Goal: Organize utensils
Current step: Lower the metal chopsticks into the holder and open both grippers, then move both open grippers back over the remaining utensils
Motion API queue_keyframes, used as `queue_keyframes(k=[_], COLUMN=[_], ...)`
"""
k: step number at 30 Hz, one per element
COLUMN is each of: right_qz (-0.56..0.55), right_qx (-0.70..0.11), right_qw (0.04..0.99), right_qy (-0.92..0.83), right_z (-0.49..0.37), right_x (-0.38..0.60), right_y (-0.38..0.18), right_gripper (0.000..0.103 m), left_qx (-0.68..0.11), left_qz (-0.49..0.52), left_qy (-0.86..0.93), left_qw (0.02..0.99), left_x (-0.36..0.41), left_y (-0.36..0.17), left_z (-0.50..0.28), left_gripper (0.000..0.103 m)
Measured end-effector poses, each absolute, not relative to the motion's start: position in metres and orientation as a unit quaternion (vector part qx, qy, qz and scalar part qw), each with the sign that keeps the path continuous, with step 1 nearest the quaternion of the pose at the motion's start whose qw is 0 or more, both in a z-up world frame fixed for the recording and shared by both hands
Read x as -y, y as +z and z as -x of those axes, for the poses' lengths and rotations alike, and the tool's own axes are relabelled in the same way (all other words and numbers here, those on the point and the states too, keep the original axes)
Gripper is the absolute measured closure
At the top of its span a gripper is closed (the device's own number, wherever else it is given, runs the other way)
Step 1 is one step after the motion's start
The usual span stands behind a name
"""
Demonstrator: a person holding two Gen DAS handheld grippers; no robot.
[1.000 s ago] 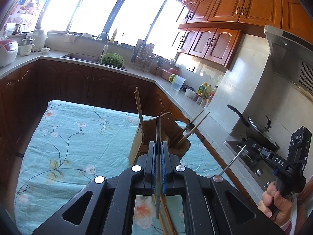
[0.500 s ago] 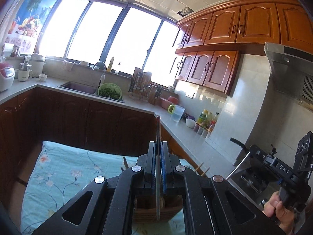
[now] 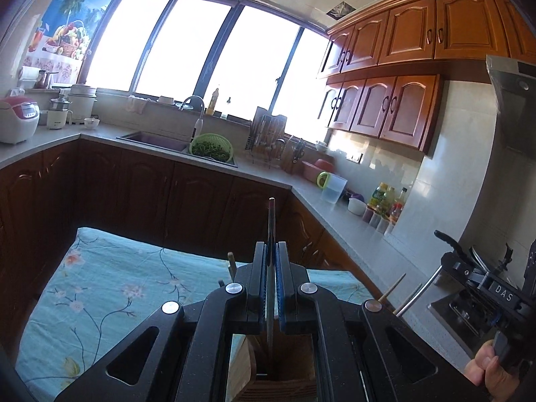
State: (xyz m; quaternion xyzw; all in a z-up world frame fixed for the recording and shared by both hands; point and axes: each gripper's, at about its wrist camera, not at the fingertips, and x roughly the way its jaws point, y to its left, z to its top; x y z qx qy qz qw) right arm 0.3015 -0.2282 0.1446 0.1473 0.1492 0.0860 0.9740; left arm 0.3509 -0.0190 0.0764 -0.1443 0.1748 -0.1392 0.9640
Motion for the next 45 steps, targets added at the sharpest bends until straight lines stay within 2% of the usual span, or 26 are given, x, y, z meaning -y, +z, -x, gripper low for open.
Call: queue_keyframes(k=[8, 24, 27, 30, 31, 33, 35, 36, 37, 38, 39, 40, 42, 45], right_qz=[-0.15, -0.142, -0.148, -0.164, -0.169, -0.177, -0.187, -0.191, -0.193, -0.194, -0.197, -0.202, -0.209, -0.215], right_qx=[-0.19, -0.208, -0.21, -0.205, -0.201, -0.194, -0.187, -0.181, -0.174, -0.167, -0.161, -0.156, -0.147, -0.15], right_qw=[0.966, 0.964, 0.963, 0.961, 0.961, 0.961, 0.961, 0.961, 0.962, 0.963, 0.963, 0.962, 0.962, 0.961], right_qy=[0.085, 0.084, 0.084, 0.085, 0.084, 0.083, 0.084, 0.088, 0.089, 0.089, 0.09, 0.092, 0.091, 0.089], right_z=[-0.311, -0.316, -0.316, -0.312, -0.31, -0.304, -0.296, -0.291, -0.286, -0.28, -0.274, -0.267, -0.252, -0.232], right_x=[0.227, 0.223, 0.224, 0.23, 0.233, 0.237, 0.241, 0.242, 0.244, 0.246, 0.248, 0.25, 0.254, 0.258], right_y=[0.111, 0.108, 0.108, 0.108, 0.11, 0.113, 0.117, 0.119, 0.121, 0.123, 0.124, 0.125, 0.123, 0.113], right_gripper=[0.099, 0.098, 0.091, 0.072, 0.07, 0.07, 0.056, 0.044, 0.036, 0.032, 0.021, 0.013, 0.01, 0.005], left_qx=[-0.216, -0.233, -0.239, -0.247, -0.251, -0.251, -0.247, -0.245, -0.243, -0.24, -0.236, -0.234, -0.238, -0.249], left_qz=[0.137, 0.127, 0.129, 0.132, 0.134, 0.141, 0.142, 0.141, 0.139, 0.139, 0.14, 0.142, 0.149, 0.151], left_qy=[-0.136, -0.135, -0.141, -0.144, -0.144, -0.146, -0.147, -0.148, -0.148, -0.145, -0.143, -0.138, -0.121, -0.113], left_qw=[0.957, 0.955, 0.952, 0.949, 0.948, 0.946, 0.947, 0.948, 0.949, 0.95, 0.951, 0.952, 0.952, 0.95], left_x=[0.026, 0.015, 0.009, 0.003, 0.002, 0.001, -0.002, 0.0, 0.0, -0.002, -0.003, -0.005, -0.012, -0.018], left_y=[0.055, 0.07, 0.067, 0.066, 0.066, 0.068, 0.072, 0.073, 0.074, 0.075, 0.074, 0.073, 0.068, 0.057], left_z=[-0.363, -0.378, -0.375, -0.371, -0.37, -0.363, -0.353, -0.348, -0.342, -0.335, -0.327, -0.318, -0.301, -0.275], left_gripper=[0.1, 0.098, 0.098, 0.096, 0.092, 0.081, 0.074, 0.066, 0.062, 0.051, 0.042, 0.037, 0.023, 0.023])
